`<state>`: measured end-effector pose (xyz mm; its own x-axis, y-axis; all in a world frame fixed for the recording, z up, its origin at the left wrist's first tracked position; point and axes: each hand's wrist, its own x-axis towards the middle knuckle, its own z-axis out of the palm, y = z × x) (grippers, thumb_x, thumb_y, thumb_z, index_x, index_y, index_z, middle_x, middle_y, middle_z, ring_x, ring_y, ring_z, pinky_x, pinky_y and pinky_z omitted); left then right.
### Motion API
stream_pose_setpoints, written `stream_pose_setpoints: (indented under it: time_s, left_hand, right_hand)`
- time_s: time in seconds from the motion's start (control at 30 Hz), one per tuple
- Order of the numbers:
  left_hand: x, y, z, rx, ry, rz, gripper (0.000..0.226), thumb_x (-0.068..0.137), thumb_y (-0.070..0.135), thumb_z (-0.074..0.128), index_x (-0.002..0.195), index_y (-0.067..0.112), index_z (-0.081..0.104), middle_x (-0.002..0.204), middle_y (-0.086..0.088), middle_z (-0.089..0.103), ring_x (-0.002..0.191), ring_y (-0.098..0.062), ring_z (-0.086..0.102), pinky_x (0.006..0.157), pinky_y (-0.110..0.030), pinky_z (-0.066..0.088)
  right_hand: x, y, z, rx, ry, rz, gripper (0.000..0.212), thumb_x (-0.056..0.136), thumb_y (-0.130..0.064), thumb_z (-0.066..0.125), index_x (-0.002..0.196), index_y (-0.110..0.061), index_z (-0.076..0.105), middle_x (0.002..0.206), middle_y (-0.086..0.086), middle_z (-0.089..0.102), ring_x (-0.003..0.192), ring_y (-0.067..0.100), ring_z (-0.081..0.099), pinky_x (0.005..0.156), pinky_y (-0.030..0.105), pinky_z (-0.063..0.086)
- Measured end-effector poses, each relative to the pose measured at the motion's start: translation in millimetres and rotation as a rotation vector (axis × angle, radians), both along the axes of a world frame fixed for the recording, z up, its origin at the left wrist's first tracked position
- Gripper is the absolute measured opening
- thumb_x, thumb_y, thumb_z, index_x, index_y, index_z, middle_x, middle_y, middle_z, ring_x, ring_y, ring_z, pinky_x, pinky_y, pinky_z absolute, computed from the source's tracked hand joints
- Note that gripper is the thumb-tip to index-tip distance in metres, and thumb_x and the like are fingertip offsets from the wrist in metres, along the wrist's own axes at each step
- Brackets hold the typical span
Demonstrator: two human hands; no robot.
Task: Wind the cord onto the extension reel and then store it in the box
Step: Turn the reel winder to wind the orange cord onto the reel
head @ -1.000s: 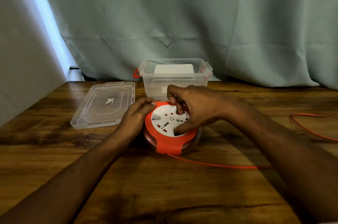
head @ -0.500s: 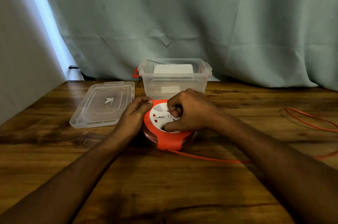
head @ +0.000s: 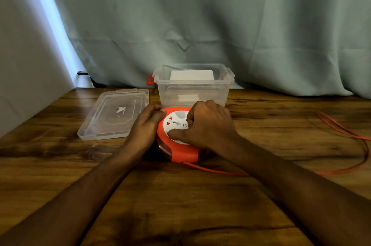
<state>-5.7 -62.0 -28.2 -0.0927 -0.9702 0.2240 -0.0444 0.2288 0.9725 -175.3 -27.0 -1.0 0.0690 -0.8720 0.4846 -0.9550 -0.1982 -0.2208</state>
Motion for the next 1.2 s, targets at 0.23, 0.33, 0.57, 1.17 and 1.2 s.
stream_pose_setpoints:
  time_s: [0.23, 0.33, 0.57, 1.17, 1.2]
  left_hand:
    - [1.8, -0.8, 1.3, -0.007, -0.037, -0.015, 0.015, 0.108, 0.029, 0.050, 0.107, 0.033, 0.065, 0.103, 0.004, 0.074, 0.077, -0.005, 0.076, 0.057, -0.017, 0.058]
    - [2.1, -1.4, 2.8, -0.017, -0.048, -0.004, 0.015, 0.107, 0.028, 0.051, 0.104, 0.034, 0.065, 0.100, 0.004, 0.075, 0.080, -0.011, 0.077, 0.057, -0.018, 0.058]
    - [5.2, -4.6, 1.7, -0.010, -0.059, -0.025, 0.016, 0.105, 0.024, 0.054, 0.105, 0.028, 0.070, 0.099, 0.002, 0.077, 0.083, -0.016, 0.077, 0.060, -0.020, 0.059]
    - [2.0, -0.5, 3.7, 0.004, -0.080, -0.085, 0.015, 0.106, 0.026, 0.053, 0.107, 0.029, 0.067, 0.105, -0.001, 0.075, 0.086, -0.020, 0.077, 0.061, -0.022, 0.060]
    - [1.5, -0.5, 3.5, 0.003, -0.086, -0.090, 0.015, 0.106, 0.025, 0.053, 0.108, 0.027, 0.068, 0.105, -0.002, 0.075, 0.086, -0.019, 0.077, 0.062, -0.022, 0.060]
  right_hand:
    - [-18.9, 1.7, -10.0, -0.083, -0.220, 0.332, 0.040, 0.082, -0.039, 0.082, 0.055, -0.023, 0.059, 0.053, -0.012, 0.054, 0.054, 0.006, 0.055, 0.058, 0.027, 0.050]
    - [-30.4, 1.9, -15.7, -0.152, -0.422, 0.413, 0.018, 0.083, -0.016, 0.081, 0.074, -0.016, 0.064, 0.059, -0.011, 0.059, 0.048, 0.009, 0.051, 0.050, 0.025, 0.045]
    - [-40.3, -4.1, -2.8, 0.154, -0.532, 0.512, 0.017, 0.087, -0.003, 0.076, 0.086, -0.013, 0.062, 0.112, -0.008, 0.077, 0.074, 0.030, 0.069, 0.068, 0.056, 0.062]
    - [-72.3, -6.8, 27.9, 0.518, -0.348, 0.635, 0.047, 0.081, -0.002, 0.085, 0.105, -0.021, 0.050, 0.128, -0.010, 0.071, 0.062, 0.014, 0.052, 0.069, 0.045, 0.065]
    - [-70.8, -5.6, 29.1, 0.512, -0.336, 0.632, 0.050, 0.079, -0.001, 0.086, 0.105, -0.021, 0.048, 0.127, -0.009, 0.071, 0.061, 0.016, 0.049, 0.064, 0.045, 0.062]
